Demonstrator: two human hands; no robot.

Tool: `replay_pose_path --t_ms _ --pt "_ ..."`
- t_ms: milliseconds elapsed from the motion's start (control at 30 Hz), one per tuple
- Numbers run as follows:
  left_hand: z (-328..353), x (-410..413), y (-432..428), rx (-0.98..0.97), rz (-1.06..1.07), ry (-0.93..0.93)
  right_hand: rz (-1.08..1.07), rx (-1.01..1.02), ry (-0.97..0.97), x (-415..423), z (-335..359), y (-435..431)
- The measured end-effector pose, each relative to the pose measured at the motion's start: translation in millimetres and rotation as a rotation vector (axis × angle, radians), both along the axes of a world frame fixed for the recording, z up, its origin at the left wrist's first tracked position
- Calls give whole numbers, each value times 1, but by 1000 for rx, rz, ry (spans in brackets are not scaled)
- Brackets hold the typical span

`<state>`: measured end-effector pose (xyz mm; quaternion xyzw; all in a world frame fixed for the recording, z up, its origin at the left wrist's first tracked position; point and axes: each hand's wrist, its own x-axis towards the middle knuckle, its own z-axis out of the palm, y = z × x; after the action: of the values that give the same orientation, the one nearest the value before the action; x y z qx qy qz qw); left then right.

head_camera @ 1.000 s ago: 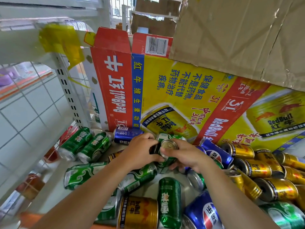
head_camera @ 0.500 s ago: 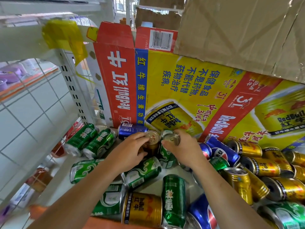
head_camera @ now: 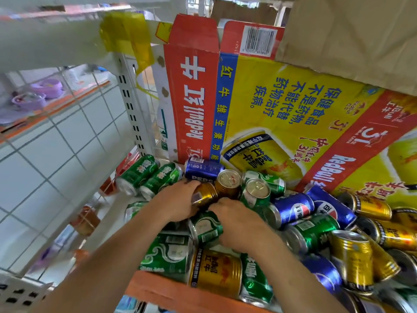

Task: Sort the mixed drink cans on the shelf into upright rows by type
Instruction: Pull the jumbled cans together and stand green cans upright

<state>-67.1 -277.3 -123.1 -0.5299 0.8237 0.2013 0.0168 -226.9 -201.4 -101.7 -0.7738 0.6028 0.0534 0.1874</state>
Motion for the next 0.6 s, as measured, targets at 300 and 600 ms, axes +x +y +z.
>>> replay_pose_path --t_ms 300,600 --pt "2 -15 -13 17 47 69 -32 -128 104 1 -10 2" --pt "14 9 -5 17 168 377 -250 -202 -324 -8 17 12"
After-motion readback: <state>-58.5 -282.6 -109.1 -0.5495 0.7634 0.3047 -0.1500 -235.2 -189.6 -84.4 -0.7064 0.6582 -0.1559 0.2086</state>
